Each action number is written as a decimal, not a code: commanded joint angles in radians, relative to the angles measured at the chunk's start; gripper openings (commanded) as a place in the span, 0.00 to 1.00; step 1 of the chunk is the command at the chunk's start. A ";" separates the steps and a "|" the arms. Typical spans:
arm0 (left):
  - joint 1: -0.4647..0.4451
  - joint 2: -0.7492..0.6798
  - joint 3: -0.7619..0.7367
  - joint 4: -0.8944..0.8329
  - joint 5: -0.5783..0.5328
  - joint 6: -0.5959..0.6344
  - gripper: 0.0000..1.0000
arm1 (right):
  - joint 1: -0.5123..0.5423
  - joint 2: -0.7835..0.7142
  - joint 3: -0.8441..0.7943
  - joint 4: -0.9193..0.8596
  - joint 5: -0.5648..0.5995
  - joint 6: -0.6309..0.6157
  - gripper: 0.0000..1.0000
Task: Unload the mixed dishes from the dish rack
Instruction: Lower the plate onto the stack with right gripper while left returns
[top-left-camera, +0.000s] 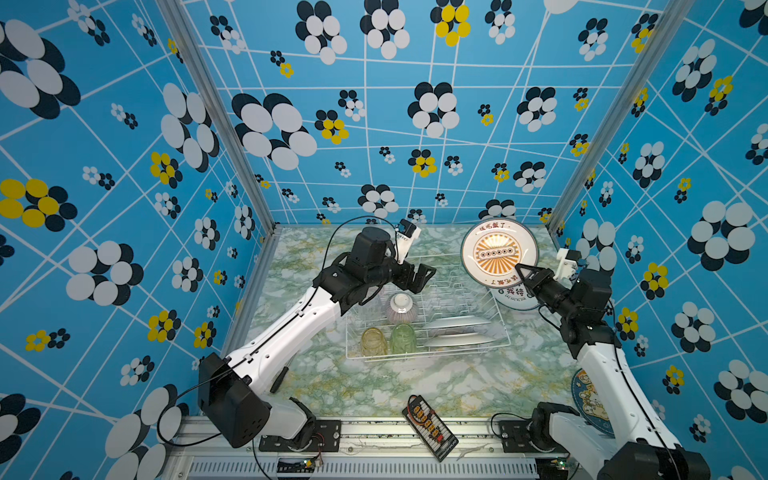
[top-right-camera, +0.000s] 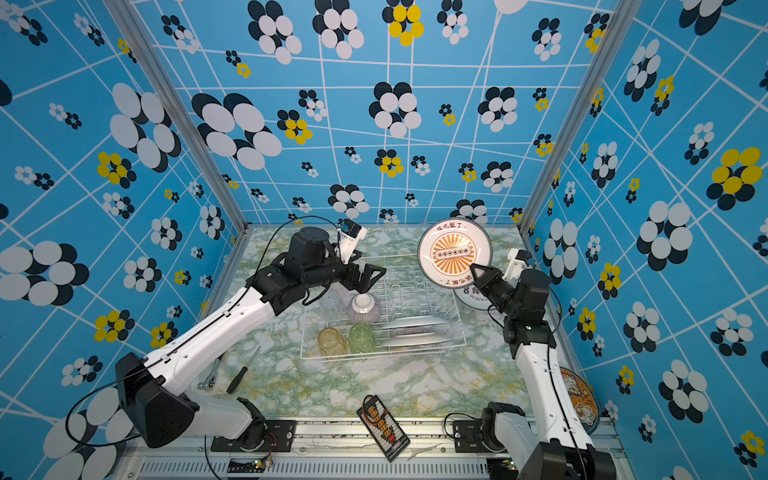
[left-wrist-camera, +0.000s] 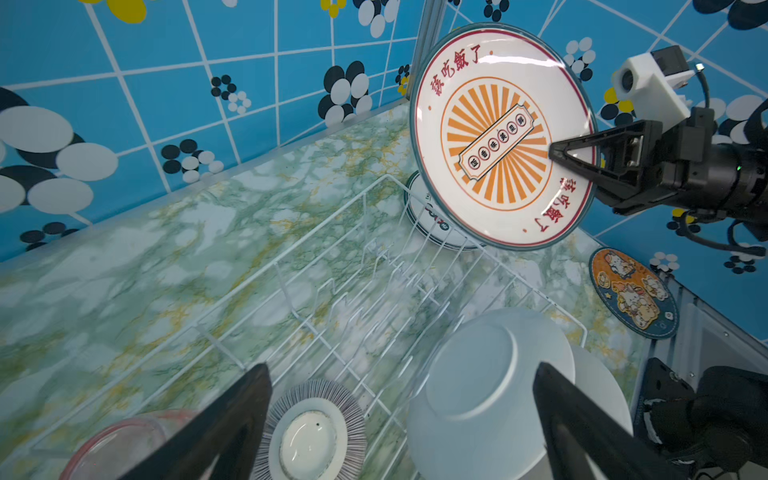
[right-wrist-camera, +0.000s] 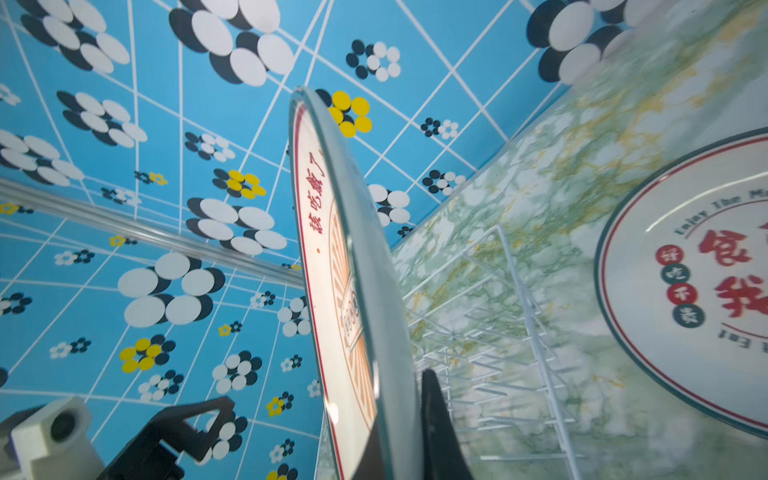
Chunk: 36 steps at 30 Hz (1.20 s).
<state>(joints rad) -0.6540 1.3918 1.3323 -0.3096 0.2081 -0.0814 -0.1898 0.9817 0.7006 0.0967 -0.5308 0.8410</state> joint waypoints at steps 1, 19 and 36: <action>-0.030 -0.024 -0.048 -0.054 -0.169 0.097 0.99 | -0.062 0.003 0.049 -0.056 0.016 -0.051 0.00; -0.251 0.022 -0.112 -0.076 -0.530 0.247 0.99 | -0.209 0.233 -0.054 -0.025 0.076 -0.090 0.00; -0.271 0.071 -0.068 -0.096 -0.409 0.236 0.99 | -0.229 0.420 -0.060 0.058 0.072 -0.081 0.00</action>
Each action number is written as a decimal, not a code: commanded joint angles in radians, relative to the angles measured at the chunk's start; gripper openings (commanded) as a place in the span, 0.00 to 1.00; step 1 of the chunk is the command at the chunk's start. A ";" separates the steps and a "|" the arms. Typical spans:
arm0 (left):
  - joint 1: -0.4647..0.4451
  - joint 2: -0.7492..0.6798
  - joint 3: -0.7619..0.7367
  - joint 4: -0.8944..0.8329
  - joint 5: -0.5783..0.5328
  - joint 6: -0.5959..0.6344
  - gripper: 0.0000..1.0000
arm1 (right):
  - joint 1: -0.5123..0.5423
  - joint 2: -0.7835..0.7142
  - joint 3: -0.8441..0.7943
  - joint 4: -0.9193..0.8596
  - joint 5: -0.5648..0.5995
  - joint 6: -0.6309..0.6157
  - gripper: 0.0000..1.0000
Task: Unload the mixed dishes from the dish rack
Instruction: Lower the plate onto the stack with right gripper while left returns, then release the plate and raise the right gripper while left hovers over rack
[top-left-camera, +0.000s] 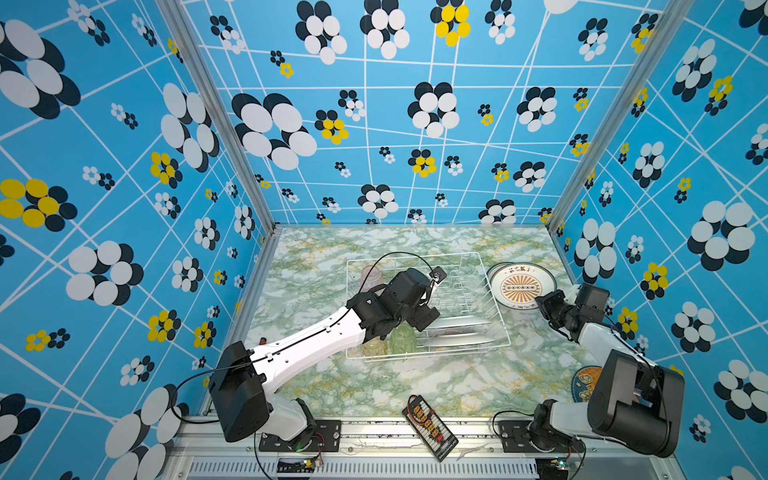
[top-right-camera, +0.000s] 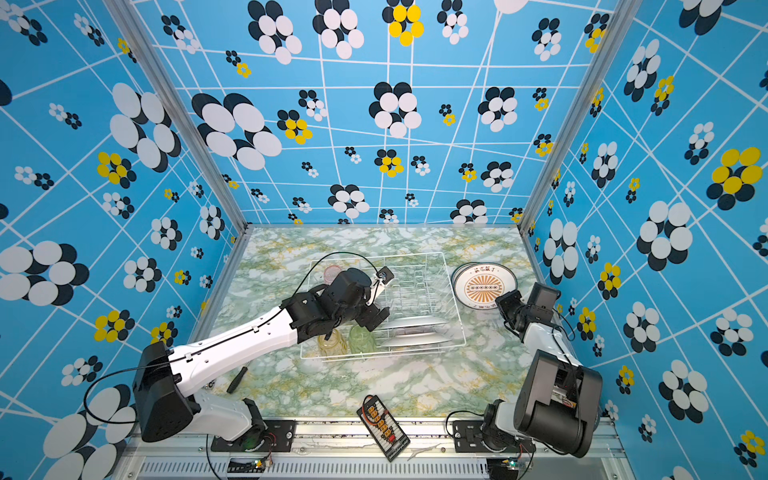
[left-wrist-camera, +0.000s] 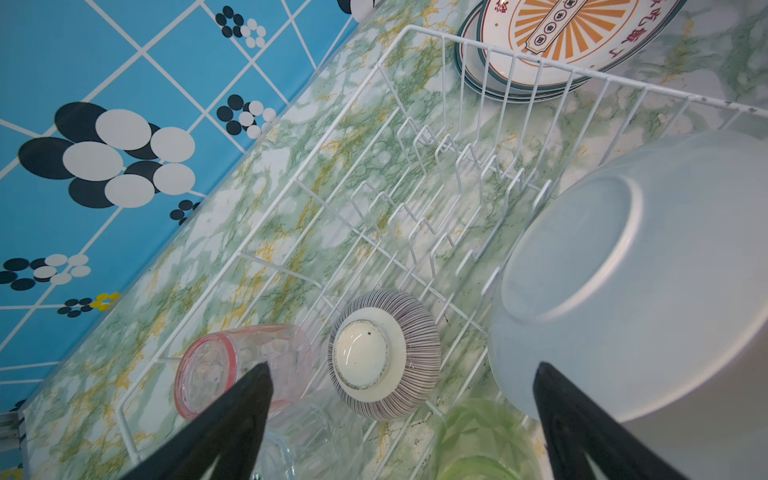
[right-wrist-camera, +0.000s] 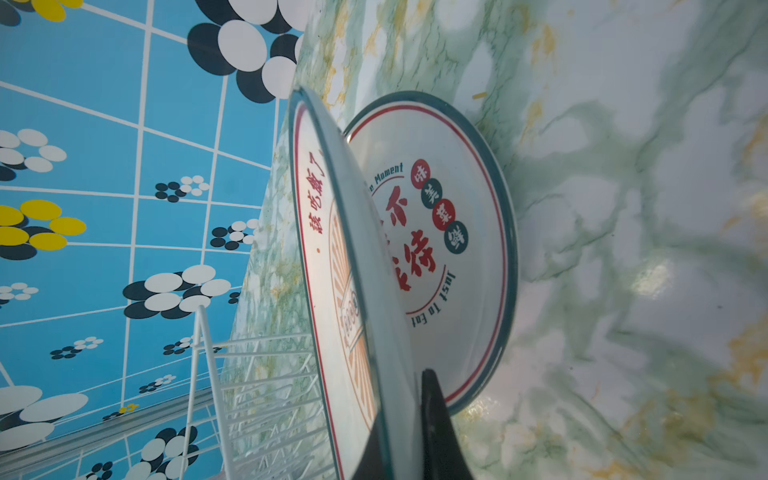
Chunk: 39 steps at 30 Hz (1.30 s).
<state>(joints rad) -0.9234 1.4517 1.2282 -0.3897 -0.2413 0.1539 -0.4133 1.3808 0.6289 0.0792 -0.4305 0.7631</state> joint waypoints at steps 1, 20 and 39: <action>-0.002 0.012 0.037 -0.018 0.051 0.000 0.99 | -0.007 0.035 0.013 0.087 -0.035 0.002 0.00; -0.008 0.051 0.099 -0.101 0.112 0.012 0.99 | -0.007 0.117 0.058 -0.033 -0.006 -0.097 0.14; -0.023 0.068 0.110 -0.127 0.084 0.045 0.99 | 0.024 0.074 0.152 -0.302 0.224 -0.256 0.59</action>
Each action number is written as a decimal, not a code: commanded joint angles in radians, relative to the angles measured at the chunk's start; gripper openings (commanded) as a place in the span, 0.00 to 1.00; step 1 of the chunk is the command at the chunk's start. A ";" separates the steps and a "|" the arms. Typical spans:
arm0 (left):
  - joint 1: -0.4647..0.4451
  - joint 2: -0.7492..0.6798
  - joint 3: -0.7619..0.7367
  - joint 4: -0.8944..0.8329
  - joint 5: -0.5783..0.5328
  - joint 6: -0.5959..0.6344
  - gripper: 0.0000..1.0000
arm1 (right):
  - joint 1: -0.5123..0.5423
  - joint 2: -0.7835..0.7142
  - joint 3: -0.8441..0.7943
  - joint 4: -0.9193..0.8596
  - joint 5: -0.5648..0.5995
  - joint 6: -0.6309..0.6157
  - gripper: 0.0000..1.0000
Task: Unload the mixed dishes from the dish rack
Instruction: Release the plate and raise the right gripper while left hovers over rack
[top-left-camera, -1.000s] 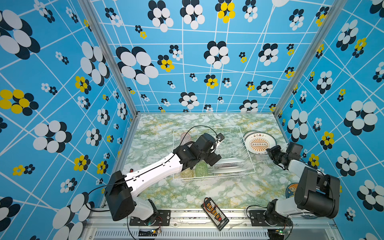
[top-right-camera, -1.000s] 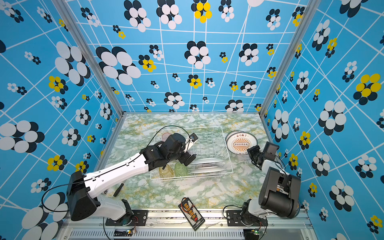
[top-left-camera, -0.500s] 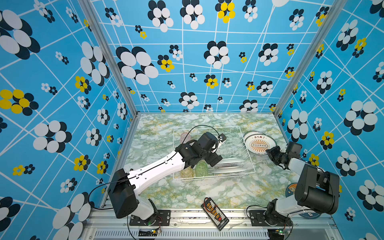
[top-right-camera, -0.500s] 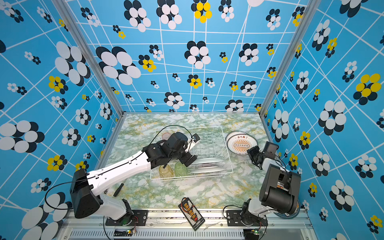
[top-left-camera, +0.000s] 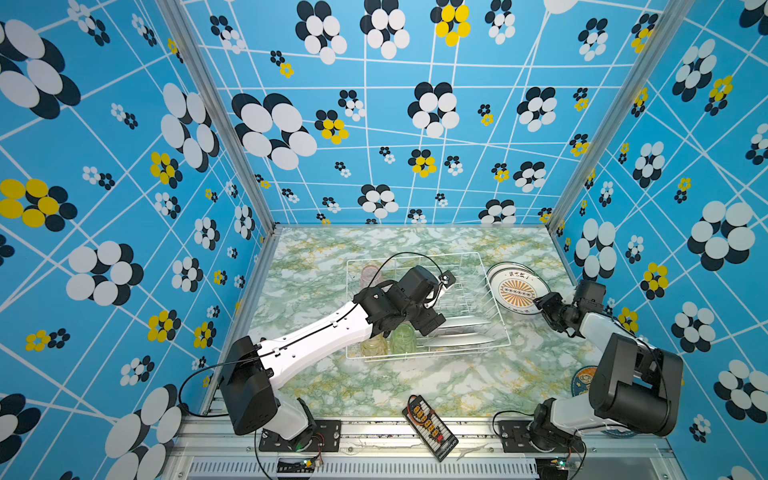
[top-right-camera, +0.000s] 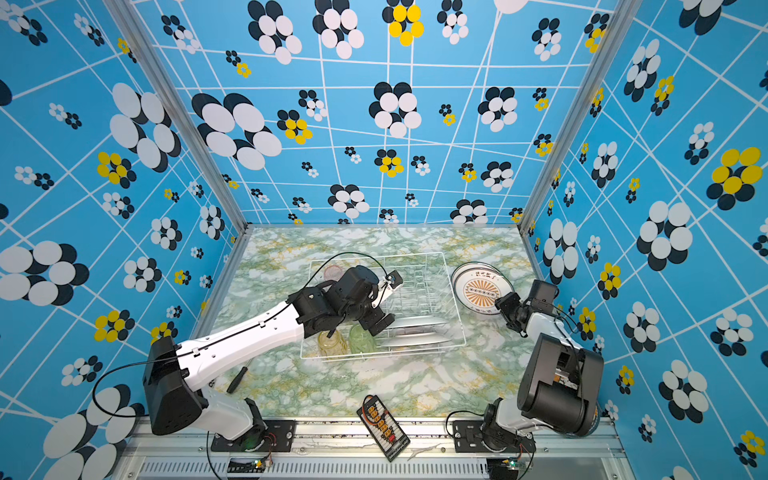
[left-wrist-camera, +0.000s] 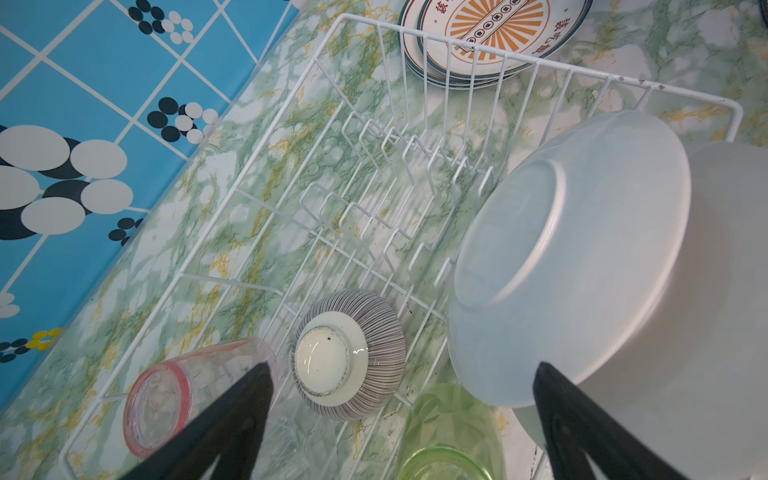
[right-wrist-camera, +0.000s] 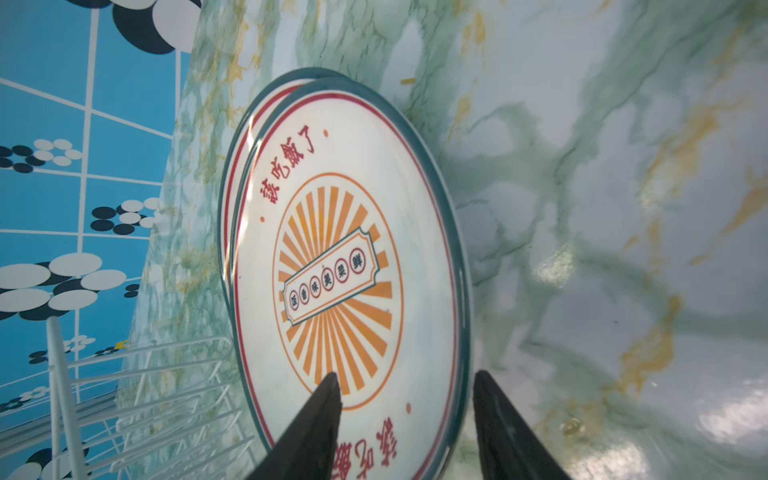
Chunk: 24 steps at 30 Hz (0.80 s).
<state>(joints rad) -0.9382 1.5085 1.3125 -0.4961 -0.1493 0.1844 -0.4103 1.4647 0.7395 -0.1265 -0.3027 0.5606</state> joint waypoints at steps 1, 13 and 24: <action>-0.010 0.012 0.024 -0.021 -0.011 0.016 0.99 | 0.032 -0.001 0.055 -0.115 0.122 -0.062 0.62; -0.010 0.028 0.023 -0.032 -0.036 0.049 0.99 | 0.129 0.160 0.189 -0.192 0.234 -0.057 0.76; -0.010 0.066 0.042 -0.047 -0.036 0.084 0.99 | 0.184 0.252 0.277 -0.202 0.263 -0.045 0.80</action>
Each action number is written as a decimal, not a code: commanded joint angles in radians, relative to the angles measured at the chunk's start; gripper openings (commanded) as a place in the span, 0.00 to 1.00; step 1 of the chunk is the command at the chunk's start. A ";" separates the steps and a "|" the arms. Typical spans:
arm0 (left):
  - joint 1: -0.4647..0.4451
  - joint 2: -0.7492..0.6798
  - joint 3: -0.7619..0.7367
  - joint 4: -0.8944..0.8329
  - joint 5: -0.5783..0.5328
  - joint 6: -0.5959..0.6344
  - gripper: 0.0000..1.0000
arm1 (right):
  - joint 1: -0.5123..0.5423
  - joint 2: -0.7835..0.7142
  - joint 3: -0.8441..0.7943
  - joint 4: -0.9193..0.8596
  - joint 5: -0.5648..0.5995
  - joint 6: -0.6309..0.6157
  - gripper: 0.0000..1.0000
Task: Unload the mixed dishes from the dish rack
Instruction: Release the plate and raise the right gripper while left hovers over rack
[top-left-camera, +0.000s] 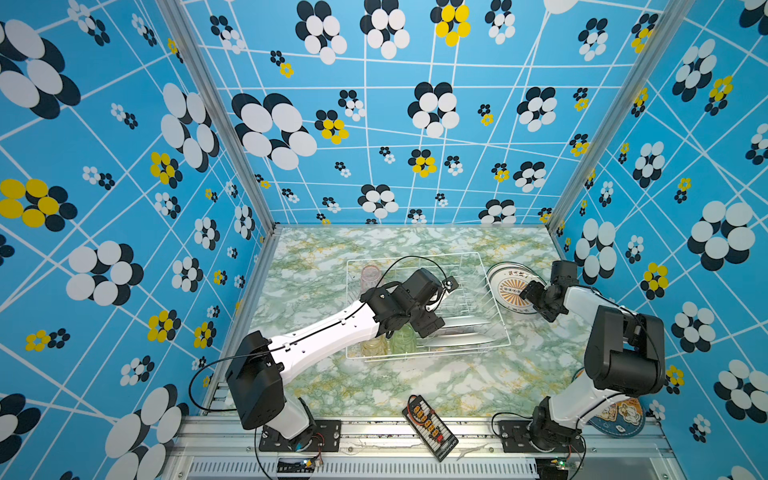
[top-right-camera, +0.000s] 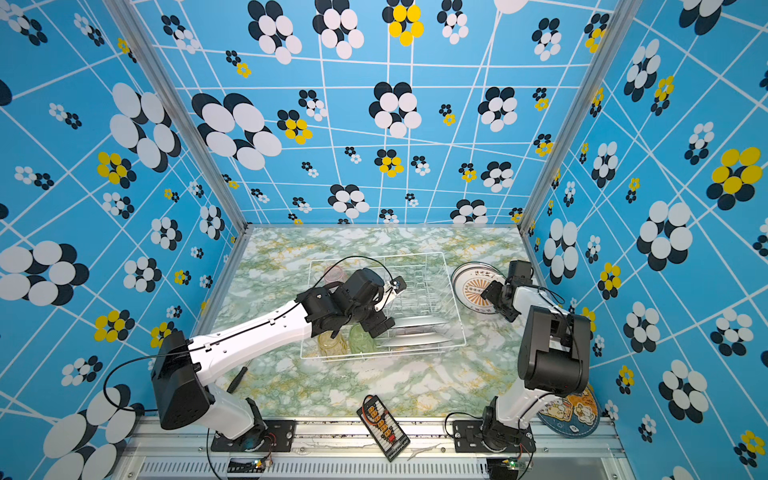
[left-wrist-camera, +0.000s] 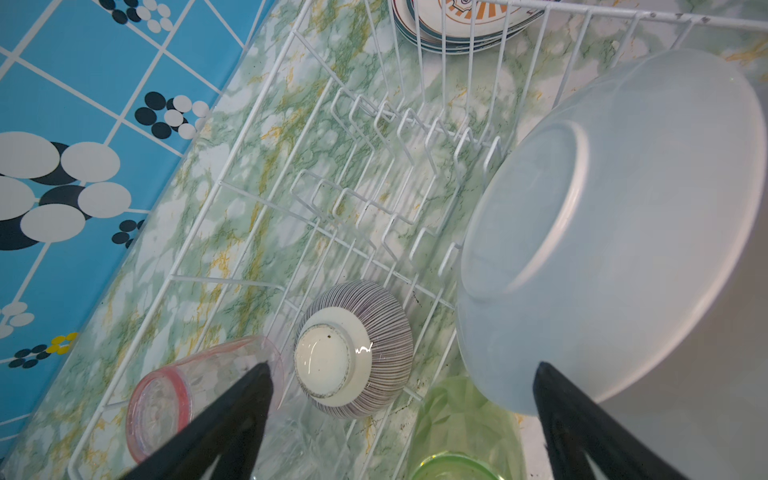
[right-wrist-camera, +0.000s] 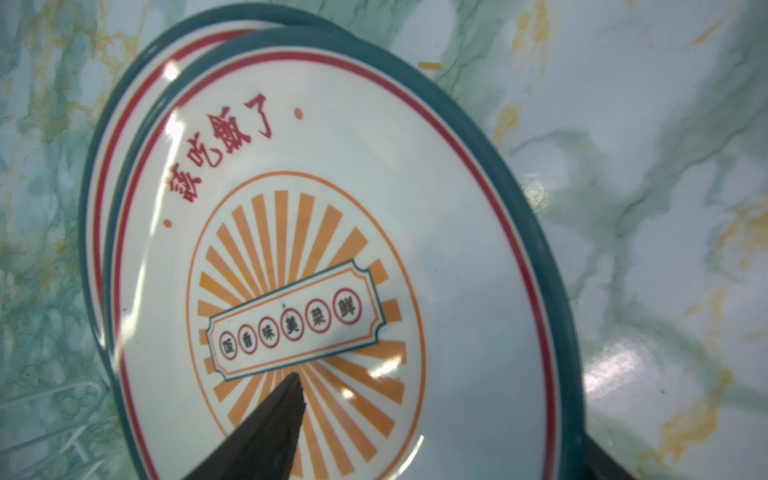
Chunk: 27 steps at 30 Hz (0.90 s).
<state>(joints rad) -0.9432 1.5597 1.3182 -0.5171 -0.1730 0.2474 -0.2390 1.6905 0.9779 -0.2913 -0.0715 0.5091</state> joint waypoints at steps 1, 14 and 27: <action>-0.004 0.017 0.036 -0.026 -0.013 0.024 0.99 | 0.017 0.037 0.047 -0.041 0.036 0.006 0.80; -0.002 0.037 0.067 -0.037 0.003 0.025 0.98 | 0.029 0.059 0.062 -0.047 0.056 0.001 0.82; -0.010 -0.014 0.080 -0.031 0.108 0.020 0.93 | -0.017 -0.254 -0.021 -0.109 -0.024 -0.078 0.82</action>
<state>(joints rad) -0.9440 1.5936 1.3777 -0.5472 -0.1253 0.2565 -0.2543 1.5028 0.9741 -0.3489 -0.0551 0.4763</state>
